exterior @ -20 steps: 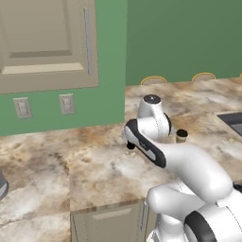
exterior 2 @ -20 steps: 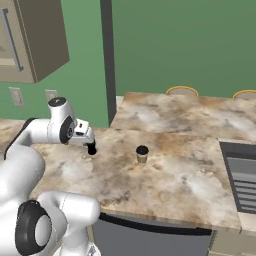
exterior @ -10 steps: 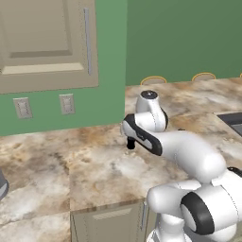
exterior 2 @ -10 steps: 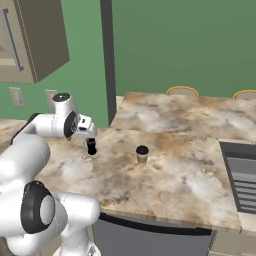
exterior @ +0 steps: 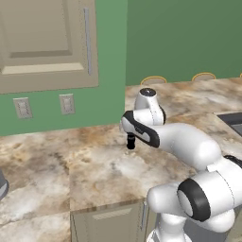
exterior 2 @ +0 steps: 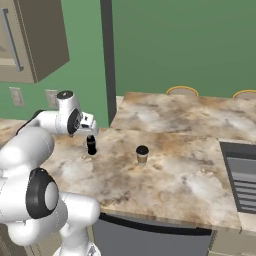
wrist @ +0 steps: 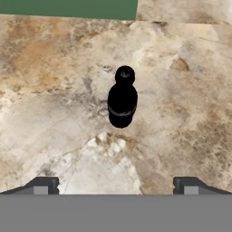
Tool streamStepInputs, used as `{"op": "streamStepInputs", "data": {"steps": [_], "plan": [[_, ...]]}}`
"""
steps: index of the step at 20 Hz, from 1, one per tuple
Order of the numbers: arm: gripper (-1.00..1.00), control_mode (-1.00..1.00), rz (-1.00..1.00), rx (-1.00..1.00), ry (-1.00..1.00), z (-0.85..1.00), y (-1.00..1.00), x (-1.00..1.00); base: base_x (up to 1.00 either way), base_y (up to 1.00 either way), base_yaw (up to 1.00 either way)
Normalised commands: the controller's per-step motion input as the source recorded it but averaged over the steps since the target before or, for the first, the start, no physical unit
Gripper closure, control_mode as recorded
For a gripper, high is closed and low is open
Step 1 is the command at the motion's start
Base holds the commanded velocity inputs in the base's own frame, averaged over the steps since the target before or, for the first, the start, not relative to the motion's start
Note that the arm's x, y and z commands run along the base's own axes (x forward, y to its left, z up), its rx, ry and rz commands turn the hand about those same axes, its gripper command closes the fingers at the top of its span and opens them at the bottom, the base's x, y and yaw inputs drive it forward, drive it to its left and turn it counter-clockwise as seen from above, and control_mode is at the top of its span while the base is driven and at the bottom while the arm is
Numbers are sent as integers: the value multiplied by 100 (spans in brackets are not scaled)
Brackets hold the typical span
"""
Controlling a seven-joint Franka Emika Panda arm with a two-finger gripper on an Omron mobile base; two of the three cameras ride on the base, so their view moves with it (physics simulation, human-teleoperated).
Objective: Move the drinks to the dining counter.
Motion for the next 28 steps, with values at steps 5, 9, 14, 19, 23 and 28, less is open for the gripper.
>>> {"op": "streamStepInputs", "data": {"steps": [5,9,14,19,23,28], "plan": [[-100,-100,0,3,-1,0,0,21,0,0,0],[-100,-100,0,3,0,0,0,16,0,0,0],[-100,-100,0,0,0,-4,0,10,0,0,0],[-100,-100,0,0,-1,0,-2,17,0,0,0],[-100,-100,0,0,0,0,0,21,0,0,0],[-100,-100,0,0,0,0,0,25,0,0,0]]}}
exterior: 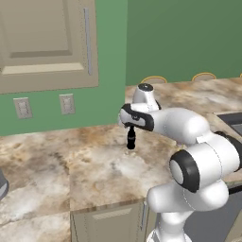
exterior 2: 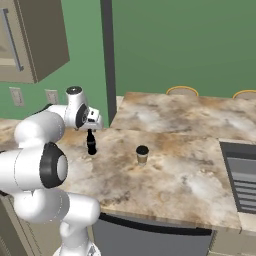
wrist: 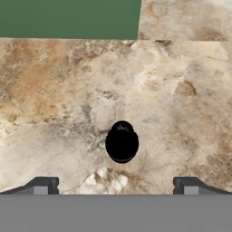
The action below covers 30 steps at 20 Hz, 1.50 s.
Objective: Move the drinks to the dining counter.
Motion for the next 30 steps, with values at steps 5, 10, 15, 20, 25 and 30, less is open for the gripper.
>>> {"op": "streamStepInputs", "data": {"steps": [5,10,15,20,25,30], "plan": [[-100,-100,0,0,0,-2,0,9,0,0,0],[-100,-100,0,0,0,-11,0,1,0,0,0],[-100,-100,0,0,0,-18,0,1,0,0,0],[-100,-100,0,0,0,-1,0,5,0,0,0],[-100,-100,0,0,0,0,0,22,0,0,0],[-100,-100,0,0,0,0,0,8,0,0,0]]}}
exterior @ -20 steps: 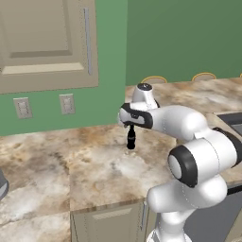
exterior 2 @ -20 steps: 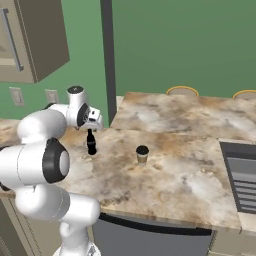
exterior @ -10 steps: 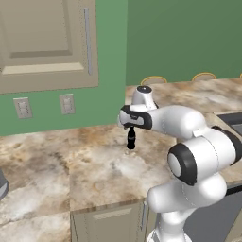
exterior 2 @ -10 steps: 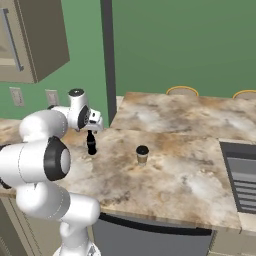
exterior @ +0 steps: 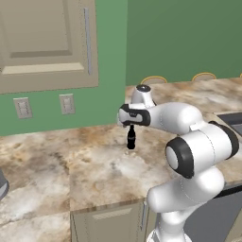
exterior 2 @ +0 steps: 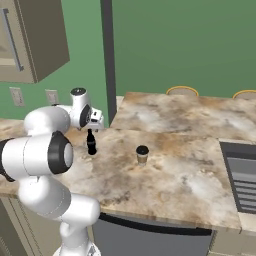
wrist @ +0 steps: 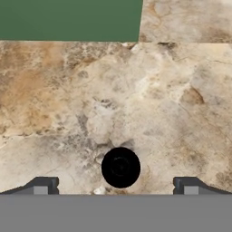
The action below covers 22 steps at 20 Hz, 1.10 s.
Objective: Move the drinks to the dining counter.
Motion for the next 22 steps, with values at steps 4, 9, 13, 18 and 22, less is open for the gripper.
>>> {"op": "streamStepInputs", "data": {"steps": [4,9,13,18,22], "plan": [[-100,-100,0,0,0,0,0,0,0,0,0],[-100,-100,0,0,0,-5,0,6,0,0,0],[-100,-100,0,0,0,-9,0,4,0,0,0],[-100,-100,0,0,0,-14,0,0,0,0,0],[-100,-100,0,0,0,-10,-1,1,0,0,0]]}}
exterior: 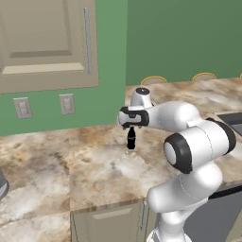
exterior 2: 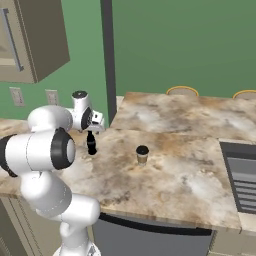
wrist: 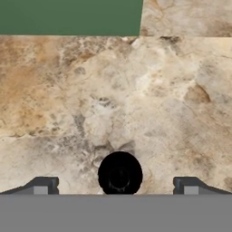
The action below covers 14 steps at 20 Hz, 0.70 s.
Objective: Move the drinks to the dining counter.
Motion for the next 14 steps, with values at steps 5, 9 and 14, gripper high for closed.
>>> {"op": "streamStepInputs", "data": {"steps": [5,9,14], "plan": [[-100,-100,0,0,0,-4,-2,5,0,0,0],[-100,-100,0,0,0,0,-4,10,0,0,0],[-100,-100,0,0,0,0,0,3,0,0,0]]}}
